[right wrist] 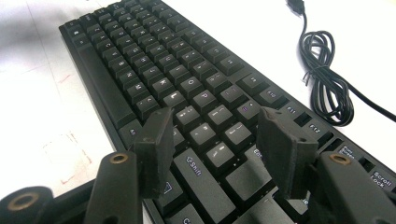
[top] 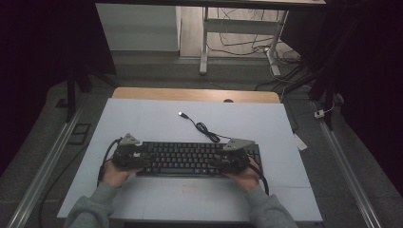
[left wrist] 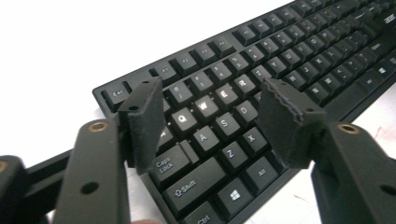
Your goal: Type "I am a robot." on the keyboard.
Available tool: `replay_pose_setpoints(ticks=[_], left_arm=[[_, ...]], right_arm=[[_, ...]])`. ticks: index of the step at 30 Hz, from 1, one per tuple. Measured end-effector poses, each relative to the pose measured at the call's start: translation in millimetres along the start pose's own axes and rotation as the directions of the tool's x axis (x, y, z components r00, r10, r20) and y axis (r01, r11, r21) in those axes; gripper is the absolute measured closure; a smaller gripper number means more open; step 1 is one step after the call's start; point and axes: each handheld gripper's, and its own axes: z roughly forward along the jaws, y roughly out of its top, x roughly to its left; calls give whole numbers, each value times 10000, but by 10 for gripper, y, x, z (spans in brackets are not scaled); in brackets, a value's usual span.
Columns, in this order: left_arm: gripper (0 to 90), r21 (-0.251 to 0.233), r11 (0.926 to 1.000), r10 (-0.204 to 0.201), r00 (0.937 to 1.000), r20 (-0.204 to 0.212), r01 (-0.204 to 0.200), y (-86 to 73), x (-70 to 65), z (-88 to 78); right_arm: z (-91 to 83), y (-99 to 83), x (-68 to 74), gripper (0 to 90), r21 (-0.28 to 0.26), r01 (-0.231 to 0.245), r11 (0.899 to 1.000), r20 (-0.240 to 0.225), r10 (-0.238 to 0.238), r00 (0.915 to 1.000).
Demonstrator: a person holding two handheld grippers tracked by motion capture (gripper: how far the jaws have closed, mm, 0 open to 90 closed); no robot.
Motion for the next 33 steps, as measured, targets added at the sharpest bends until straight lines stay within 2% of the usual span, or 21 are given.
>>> replay_pose_setpoints(ticks=[11,17,22,33], left_arm=[[613,367,9978,557,9983,-150,-551,-26,-21,64],[759,528,9967,625,9979,-156,-616,-38,-6,107],[874,746,9938,837,9964,-131,-825,-43,-19,142],[884,1029,9904,948,9953,-199,-923,-56,-35,208]], right_arm=[[9,-6,-3,470,44,12,10000,-7,-12,10000],[12,-6,-2,469,84,14,10000,1,-14,10000],[15,-7,-3,469,91,19,10000,5,-19,10000],[17,-7,-3,469,76,20,10000,1,-20,10000]])
